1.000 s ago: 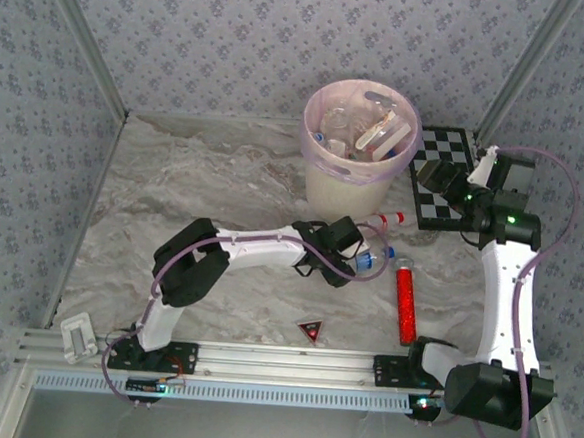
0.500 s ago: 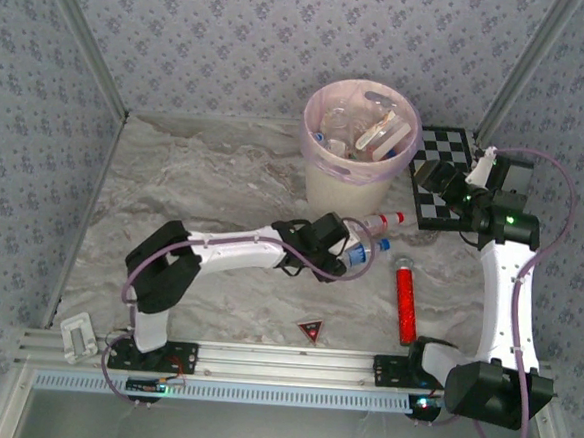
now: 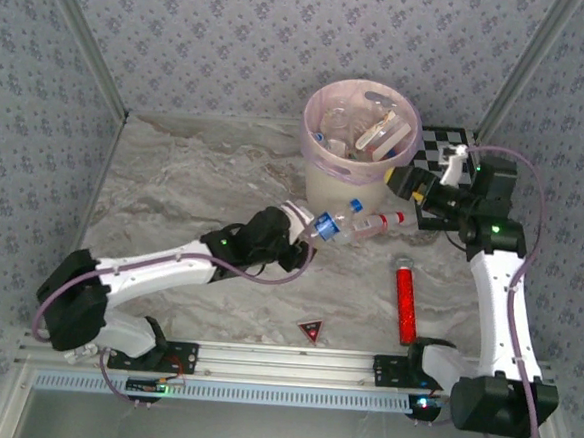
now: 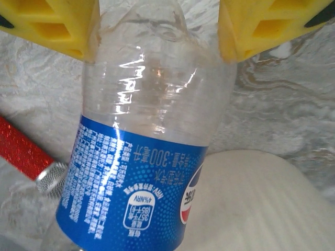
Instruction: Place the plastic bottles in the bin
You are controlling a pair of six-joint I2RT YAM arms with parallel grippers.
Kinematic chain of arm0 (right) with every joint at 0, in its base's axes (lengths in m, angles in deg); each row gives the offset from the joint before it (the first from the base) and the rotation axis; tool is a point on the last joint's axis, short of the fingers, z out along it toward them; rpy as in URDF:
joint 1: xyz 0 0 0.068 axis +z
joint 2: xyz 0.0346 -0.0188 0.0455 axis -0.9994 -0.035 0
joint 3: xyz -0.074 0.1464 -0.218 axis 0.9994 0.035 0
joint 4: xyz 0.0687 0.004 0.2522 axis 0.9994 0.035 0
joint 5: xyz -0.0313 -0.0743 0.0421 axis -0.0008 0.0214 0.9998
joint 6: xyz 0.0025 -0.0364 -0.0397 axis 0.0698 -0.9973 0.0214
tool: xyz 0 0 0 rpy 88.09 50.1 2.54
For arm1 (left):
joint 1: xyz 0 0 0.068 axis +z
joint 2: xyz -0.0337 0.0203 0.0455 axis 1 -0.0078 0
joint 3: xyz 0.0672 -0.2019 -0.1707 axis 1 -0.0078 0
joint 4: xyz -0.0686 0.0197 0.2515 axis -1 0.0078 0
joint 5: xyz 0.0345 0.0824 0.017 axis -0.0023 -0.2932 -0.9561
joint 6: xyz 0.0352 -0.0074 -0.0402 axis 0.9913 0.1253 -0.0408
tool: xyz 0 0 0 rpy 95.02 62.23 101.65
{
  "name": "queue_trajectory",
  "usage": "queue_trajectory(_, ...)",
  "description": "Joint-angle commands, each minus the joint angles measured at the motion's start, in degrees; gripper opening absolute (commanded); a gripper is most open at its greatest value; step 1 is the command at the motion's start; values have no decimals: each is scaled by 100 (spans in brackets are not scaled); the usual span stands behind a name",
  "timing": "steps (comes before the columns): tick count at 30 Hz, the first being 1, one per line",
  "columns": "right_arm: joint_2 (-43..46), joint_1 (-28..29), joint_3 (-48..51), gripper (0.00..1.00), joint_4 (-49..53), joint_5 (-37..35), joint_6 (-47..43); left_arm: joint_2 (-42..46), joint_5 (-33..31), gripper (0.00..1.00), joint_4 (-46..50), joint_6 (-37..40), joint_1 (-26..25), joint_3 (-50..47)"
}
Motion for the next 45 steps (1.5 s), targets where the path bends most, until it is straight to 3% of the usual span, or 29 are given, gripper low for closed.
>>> queue_trajectory(1,323,639,313,95,-699,73,-93,660,-101,28,-914,-445,92,-543)
queue_trajectory(6,286,1720,837,87,-1434,-534,29,1582,-520,32,-1628,-1202,362,-1223)
queue_trajectory(9,-68,2149,928,80,-1957,-533,244,1712,-341,34,-1481,-1659,656,-1067)
queue_trajectory(14,-566,2813,840,78,-2716,-680,422,1544,-160,34,-1776,-2213,716,-859)
queue_trajectory(16,-788,2997,757,82,-2869,-765,462,1476,-15,34,-1973,-2376,724,-829)
queue_trajectory(19,-1061,3111,584,89,-2869,-950,398,1448,205,34,-2075,-2414,723,-767)
queue_trajectory(24,-1369,3116,396,86,-3088,-975,459,1460,597,35,-2189,-2341,711,-775)
queue_trajectory(27,-1479,3116,248,74,-3153,-936,447,1399,732,35,-2197,-2341,690,-745)
queue_trajectory(31,-1560,3098,75,68,-3013,-891,329,1332,879,37,-2207,-2246,650,-701)
queue_trajectory(35,-1536,3084,-39,54,-2822,-839,248,1302,823,40,-2148,-2261,636,-685)
queue_trajectory(37,-1500,3085,-156,50,-2620,-871,124,1346,761,48,-2106,-2246,635,-692)
queue_trajectory(41,-1432,2975,-828,47,-1901,-998,-429,1528,550,82,-1704,-2045,643,-615)
queue_trajectory(45,-1347,2737,-2033,44,-507,-2021,-1288,1871,164,92,-1138,-1910,642,-657)
